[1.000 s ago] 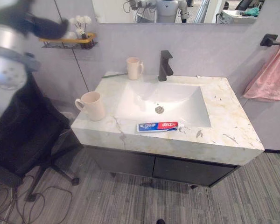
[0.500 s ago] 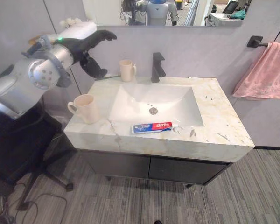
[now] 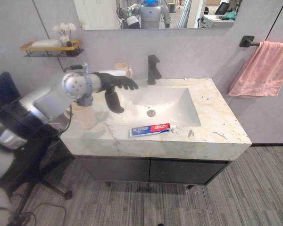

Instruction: Organize the bathroom.

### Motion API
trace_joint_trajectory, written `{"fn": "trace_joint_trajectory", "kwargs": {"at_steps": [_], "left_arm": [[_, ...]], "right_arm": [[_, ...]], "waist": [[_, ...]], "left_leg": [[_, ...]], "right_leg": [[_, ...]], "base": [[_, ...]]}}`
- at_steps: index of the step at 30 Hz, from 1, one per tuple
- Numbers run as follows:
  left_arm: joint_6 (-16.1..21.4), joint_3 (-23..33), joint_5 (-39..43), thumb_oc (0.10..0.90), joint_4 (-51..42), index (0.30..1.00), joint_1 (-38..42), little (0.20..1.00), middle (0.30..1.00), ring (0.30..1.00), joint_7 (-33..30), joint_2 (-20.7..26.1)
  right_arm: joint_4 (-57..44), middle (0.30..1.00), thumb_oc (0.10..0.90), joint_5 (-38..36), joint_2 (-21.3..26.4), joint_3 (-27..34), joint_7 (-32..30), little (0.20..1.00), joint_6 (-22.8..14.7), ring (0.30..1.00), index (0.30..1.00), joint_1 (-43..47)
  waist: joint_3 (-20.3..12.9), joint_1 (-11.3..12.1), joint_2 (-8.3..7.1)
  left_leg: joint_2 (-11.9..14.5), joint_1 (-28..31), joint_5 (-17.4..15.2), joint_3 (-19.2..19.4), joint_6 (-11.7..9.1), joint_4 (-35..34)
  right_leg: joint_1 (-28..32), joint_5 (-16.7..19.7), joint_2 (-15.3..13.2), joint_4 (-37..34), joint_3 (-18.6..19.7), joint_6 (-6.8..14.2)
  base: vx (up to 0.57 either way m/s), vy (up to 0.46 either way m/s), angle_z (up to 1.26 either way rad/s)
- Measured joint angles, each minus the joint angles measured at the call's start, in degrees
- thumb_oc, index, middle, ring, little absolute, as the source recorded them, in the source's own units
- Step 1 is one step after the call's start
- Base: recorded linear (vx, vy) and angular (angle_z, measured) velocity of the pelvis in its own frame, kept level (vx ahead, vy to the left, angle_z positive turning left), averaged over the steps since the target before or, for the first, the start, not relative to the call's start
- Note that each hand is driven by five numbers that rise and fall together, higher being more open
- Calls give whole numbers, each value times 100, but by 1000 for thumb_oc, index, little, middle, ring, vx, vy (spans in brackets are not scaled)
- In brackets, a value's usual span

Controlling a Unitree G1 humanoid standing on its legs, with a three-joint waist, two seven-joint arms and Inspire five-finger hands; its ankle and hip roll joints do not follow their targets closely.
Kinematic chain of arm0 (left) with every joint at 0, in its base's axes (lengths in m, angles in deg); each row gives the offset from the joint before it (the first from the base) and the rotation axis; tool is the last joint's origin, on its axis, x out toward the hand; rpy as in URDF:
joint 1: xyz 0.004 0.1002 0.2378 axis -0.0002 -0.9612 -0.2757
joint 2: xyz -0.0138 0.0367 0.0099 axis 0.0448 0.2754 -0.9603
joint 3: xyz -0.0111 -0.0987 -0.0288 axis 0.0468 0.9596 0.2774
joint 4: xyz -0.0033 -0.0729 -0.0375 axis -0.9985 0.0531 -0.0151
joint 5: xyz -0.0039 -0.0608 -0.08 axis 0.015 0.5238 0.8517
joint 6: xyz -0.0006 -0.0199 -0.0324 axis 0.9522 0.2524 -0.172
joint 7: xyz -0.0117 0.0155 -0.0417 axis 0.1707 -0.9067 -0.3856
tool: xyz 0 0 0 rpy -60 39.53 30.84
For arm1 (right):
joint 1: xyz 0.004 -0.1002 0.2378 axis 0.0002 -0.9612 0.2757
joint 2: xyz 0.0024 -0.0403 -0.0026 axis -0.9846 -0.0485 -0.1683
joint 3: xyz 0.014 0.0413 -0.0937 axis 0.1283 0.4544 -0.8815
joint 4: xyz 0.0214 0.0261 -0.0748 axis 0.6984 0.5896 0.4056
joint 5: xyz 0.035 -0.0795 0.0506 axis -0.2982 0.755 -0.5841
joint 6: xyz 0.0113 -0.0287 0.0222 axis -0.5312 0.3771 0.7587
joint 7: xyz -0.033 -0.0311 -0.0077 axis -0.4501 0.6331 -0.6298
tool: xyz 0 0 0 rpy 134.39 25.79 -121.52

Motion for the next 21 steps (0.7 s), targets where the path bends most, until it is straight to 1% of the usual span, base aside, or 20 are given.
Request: {"fn": "trace_joint_trajectory", "kwargs": {"at_steps": [1, 3, 6, 8, 16, 19, 20, 21], "left_arm": [[-4, 9, -25, 800, 4, 900, -78, 900, 900, 900, 47, -5], [-5, 69, -32, 800, 37, 900, -250, 900, 900, 900, 152, -85], [-32, 100, -39, 800, 38, 900, -569, 900, 900, 900, 398, -108], [-85, 109, -45, 800, 51, 900, -724, 900, 900, 900, 460, -122], [-119, 136, -83, 800, 57, 900, -1100, 900, 900, 900, 500, -124], [-99, 321, -228, 800, 57, 900, -1274, 900, 900, 900, 456, -142], [-89, 494, -268, 800, 55, 900, -1413, 900, 900, 900, 385, -167], [-89, 540, -277, 800, 56, 900, -1451, 900, 900, 900, 341, -177]], "right_arm": [[0, 900, 800, 44, 0, -2, -1, 900, 9, 900, 900, -4], [0, 900, 800, 197, 1, -3, -10, 900, 11, 900, 900, -41], [1, 900, 800, 195, 1, -8, -15, 900, 10, 900, 900, -97], [2, 900, 800, 194, 2, -27, -19, 900, 12, 900, 900, -103], [1, 900, 800, 189, 2, -57, -49, 900, 4, 900, 900, -97], [-7, 900, 800, 189, 2, -56, -64, 900, -7, 900, 900, -89], [-6, 900, 800, 189, 3, -56, -75, 900, -14, 900, 900, -91], [-5, 900, 800, 189, 2, -56, -76, 900, -21, 900, 900, -95]], "waist": [[-8, -45, 13], [-32, -48, 51], [-66, -48, 105], [-70, -41, 112], [-73, -21, 117], [-68, -25, 121], [-64, -25, 128], [-62, -24, 131]], "left_leg": [[0, -1, 0, 3, 0, -2], [-1, -7, 0, 31, 0, -18], [-3, -18, 2, 64, 3, -35], [-3, -19, 2, 81, 3, -41], [-13, -99, 8, 135, 11, -37], [-11, -98, 8, 148, 11, -36], [-11, -97, 8, 159, 11, -36], [-11, -99, 8, 160, 11, -37]], "right_leg": [[-6, 0, 2, -2, 7, 0], [-32, 0, 4, 0, 32, 0], [-74, 1, 12, 3, 70, 1], [-85, 1, 15, 3, 87, 2], [-207, 17, 14, 6, 142, 19], [-211, 16, 17, -3, 154, 20], [-213, 16, 18, -5, 162, 20], [-215, 16, 18, -5, 163, 20]], "base": [[9, 19, -4], [6, 16, -7], [1, 17, -6], [-11, 20, -4], [-4, 13, -4], [5, 3, -3], [-1, 3, -3], [0, 0, 0]]}}
